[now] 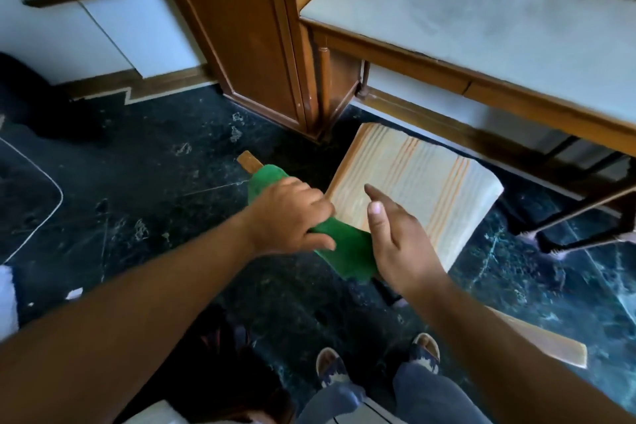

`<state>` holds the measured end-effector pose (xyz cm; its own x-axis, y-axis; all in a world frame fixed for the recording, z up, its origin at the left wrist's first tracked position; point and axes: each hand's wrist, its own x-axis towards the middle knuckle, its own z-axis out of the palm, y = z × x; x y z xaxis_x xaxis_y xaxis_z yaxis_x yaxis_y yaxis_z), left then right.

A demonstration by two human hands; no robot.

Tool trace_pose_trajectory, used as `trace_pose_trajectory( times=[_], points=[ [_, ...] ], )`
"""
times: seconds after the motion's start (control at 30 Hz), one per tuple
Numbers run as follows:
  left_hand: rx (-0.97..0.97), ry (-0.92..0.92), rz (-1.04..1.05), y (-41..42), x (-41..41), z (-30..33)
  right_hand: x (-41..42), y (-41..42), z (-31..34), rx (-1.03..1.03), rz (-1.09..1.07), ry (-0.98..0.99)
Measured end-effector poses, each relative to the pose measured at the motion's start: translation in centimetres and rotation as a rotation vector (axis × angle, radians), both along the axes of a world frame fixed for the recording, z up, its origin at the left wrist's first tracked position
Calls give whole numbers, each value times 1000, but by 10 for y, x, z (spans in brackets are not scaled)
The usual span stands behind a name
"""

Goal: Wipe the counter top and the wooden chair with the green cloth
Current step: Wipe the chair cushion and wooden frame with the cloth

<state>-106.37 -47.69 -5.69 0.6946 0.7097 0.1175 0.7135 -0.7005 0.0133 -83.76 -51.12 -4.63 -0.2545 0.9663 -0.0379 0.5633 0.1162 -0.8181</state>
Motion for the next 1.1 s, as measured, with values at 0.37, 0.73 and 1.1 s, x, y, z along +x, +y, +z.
trace_pose_trajectory(
  times=[0.37,0.73,1.1],
  points=[
    [-401,296,142,50,-9,25,2,4,4,70,-17,76],
    [-662,396,248,99,-56,38,6,6,1,-19,-90,293],
    [-732,536,54,48,36,35,23,24,-2,-397,-291,377]
  ],
)
